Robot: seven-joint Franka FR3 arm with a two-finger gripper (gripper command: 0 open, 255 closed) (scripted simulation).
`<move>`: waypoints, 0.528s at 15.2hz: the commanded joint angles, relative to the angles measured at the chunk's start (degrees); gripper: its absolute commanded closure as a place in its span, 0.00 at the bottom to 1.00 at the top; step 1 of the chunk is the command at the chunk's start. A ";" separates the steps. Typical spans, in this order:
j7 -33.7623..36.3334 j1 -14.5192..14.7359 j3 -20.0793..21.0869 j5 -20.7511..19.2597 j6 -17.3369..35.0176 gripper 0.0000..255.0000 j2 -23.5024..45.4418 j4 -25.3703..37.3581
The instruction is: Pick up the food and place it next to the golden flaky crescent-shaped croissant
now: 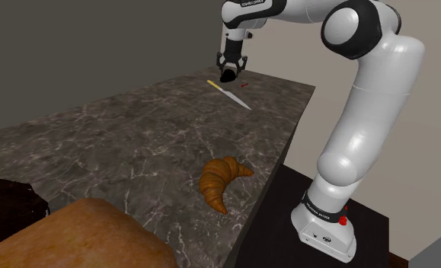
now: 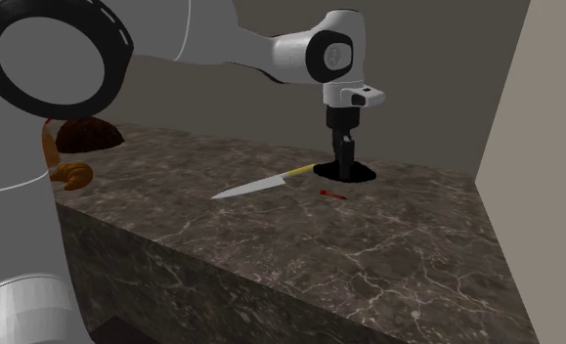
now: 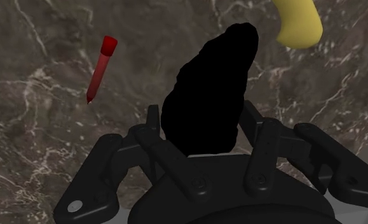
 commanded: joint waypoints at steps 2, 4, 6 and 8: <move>0.03 0.04 0.03 0.00 -2.09 1.00 -0.08 2.03; -0.01 0.03 0.02 0.02 -3.67 1.00 0.07 3.77; -0.06 0.01 0.01 0.05 -5.28 1.00 0.28 5.58; -0.11 -0.01 0.00 0.08 -6.92 1.00 0.55 7.48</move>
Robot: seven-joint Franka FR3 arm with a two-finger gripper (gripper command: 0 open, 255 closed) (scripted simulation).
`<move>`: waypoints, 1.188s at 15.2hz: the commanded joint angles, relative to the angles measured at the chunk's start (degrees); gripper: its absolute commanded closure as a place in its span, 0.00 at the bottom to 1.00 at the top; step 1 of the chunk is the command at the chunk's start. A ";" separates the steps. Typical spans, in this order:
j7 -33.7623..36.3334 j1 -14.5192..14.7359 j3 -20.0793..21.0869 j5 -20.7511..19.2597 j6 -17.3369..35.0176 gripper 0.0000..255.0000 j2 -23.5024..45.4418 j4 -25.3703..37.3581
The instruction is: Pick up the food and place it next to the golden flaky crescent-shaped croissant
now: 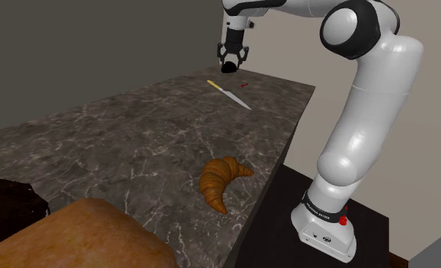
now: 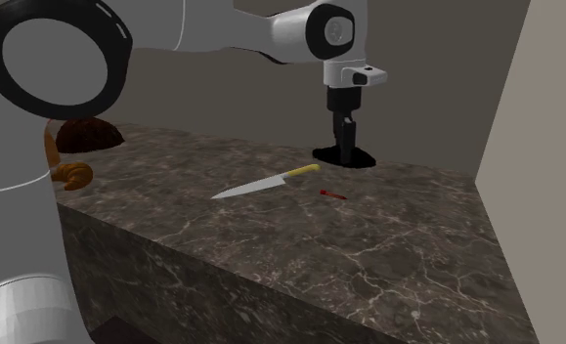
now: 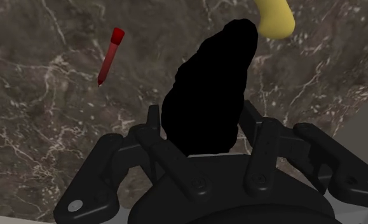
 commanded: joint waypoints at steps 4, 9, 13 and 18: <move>-0.16 -0.07 -0.04 0.11 -4.26 1.00 0.87 5.12; -0.33 -0.17 -0.08 0.26 -8.66 1.00 2.24 10.89; -0.48 -0.28 -0.12 0.42 -12.08 1.00 3.60 15.66; 5.40 3.25 2.39 -0.95 -9.76 1.00 -4.81 4.81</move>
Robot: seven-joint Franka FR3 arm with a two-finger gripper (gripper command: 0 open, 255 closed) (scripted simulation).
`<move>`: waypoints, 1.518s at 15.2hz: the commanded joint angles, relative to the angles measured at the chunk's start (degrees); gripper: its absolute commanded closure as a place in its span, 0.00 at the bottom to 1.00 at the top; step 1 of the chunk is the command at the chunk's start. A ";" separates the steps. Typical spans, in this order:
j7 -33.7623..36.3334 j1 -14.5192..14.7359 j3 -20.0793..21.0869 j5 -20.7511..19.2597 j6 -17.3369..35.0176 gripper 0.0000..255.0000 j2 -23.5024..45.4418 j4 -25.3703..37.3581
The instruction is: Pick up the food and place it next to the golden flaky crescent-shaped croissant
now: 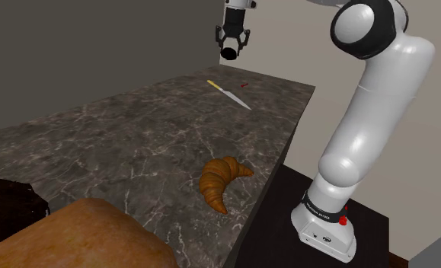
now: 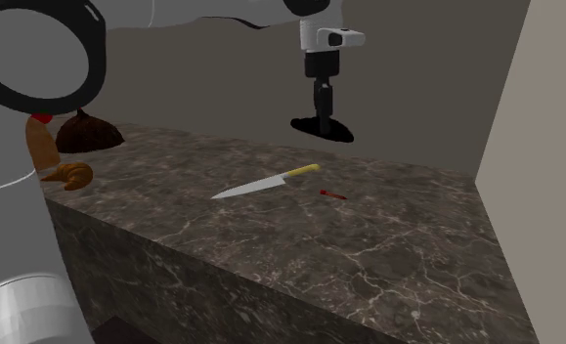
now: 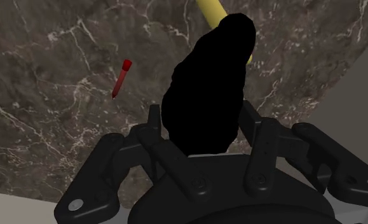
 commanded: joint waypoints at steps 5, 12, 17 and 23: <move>7.43 3.65 3.72 -0.74 0.83 1.00 -7.61 -8.67; 16.28 7.40 8.87 -0.31 0.91 1.00 -14.24 -15.75; 22.81 10.00 12.94 0.58 0.49 1.00 -17.28 -18.58; 30.95 13.06 18.22 1.88 -0.27 1.00 -19.00 -19.74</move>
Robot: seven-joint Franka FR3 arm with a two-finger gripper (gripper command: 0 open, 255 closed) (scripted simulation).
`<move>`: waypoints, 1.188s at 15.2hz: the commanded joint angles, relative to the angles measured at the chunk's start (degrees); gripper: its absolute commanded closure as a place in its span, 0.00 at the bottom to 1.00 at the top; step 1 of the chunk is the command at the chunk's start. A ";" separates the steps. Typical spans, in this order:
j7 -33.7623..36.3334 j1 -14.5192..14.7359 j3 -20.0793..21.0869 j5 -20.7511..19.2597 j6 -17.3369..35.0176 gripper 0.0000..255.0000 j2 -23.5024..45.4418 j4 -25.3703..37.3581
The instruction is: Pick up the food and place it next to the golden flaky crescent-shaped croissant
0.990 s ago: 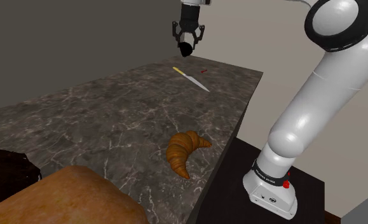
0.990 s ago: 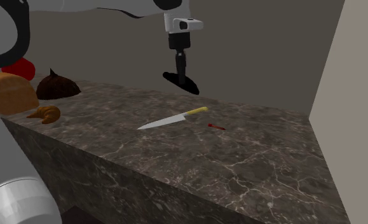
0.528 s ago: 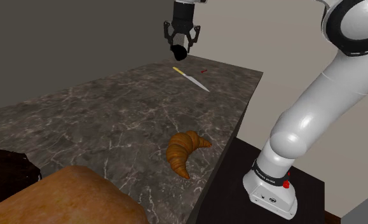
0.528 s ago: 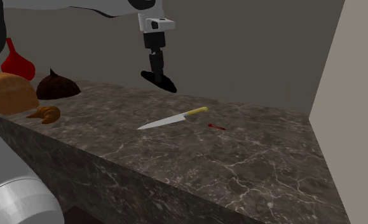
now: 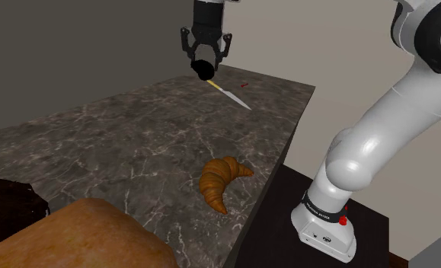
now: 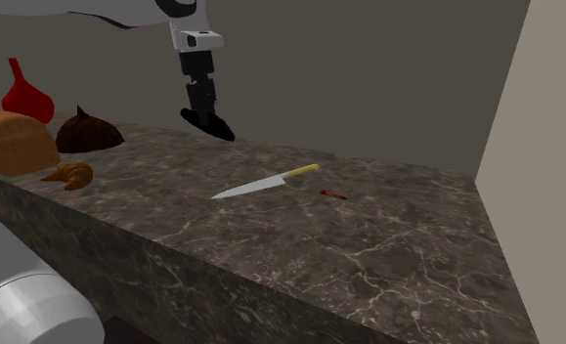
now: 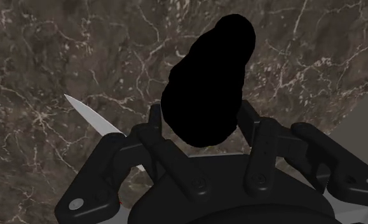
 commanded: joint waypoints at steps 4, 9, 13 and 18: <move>7.23 2.52 4.74 0.99 -1.00 1.00 -0.21 0.66; 14.65 4.89 9.78 1.44 -1.76 1.00 1.38 2.84; 20.95 6.79 14.06 1.10 -2.45 1.00 3.97 5.83; 29.47 9.44 19.76 -0.80 -3.61 1.00 9.12 11.26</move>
